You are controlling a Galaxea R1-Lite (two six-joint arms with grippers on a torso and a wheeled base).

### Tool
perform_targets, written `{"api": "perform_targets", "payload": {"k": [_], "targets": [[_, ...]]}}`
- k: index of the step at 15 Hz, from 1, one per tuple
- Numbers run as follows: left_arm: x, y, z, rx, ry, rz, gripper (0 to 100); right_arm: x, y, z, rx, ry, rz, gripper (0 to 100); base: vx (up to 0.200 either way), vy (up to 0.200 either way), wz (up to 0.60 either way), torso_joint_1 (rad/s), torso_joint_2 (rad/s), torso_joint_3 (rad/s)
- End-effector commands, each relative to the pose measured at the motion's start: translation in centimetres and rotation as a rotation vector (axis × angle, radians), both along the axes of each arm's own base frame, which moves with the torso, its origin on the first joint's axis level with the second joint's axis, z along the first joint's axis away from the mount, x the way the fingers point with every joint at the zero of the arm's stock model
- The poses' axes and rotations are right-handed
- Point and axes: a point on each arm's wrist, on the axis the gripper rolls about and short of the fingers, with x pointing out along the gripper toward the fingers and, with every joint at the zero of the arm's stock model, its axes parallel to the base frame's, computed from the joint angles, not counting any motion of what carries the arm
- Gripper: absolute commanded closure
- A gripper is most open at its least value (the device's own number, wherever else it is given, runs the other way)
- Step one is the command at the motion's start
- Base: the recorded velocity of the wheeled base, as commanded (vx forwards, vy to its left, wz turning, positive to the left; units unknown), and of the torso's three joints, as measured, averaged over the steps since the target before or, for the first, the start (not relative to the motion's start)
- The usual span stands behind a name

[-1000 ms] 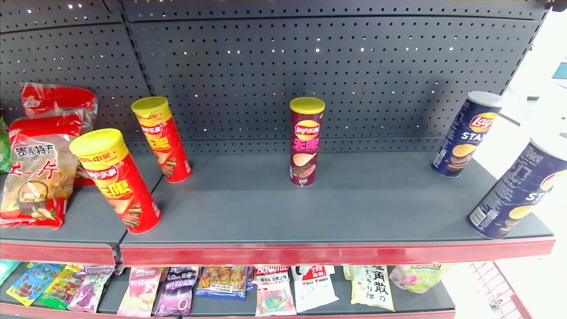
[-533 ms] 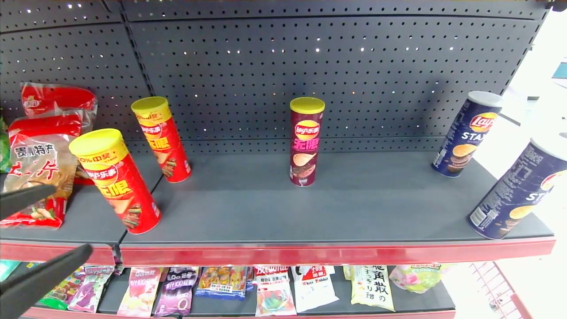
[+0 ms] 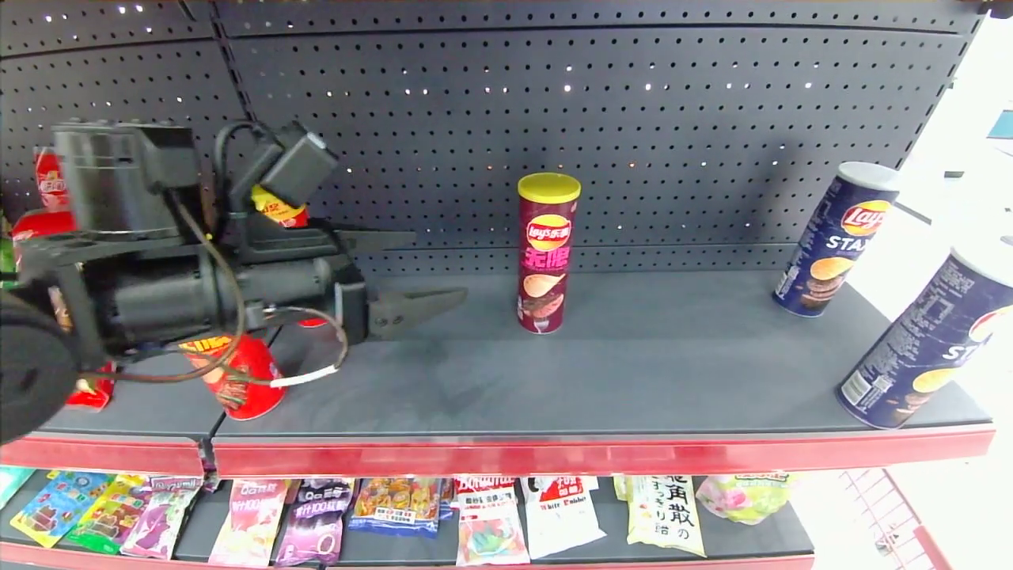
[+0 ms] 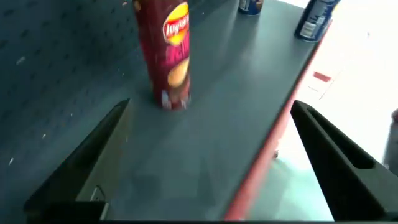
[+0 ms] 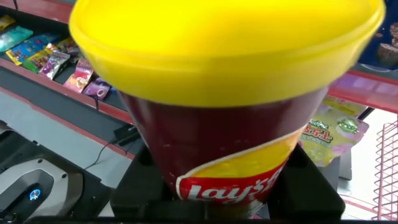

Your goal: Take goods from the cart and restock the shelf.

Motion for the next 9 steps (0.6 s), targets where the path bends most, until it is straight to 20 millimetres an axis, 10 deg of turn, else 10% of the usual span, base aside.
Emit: {"api": "perform_targets", "payload": {"k": [1,9], "targets": [[5.8,-4.2,-3.2,0.021,0.031,-0.064,0,0.1,0.0,0.0,0.001,0.007,0.001,100,0.000,0.000,0.00,0.000,0.00,0.000],[10.8,-6.4,-2.7,0.005,0.012,-0.077,0,0.1,-0.1,-0.1,-0.004,0.008,-0.031,100,0.000,0.000,0.00,0.000,0.00,0.000]]}}
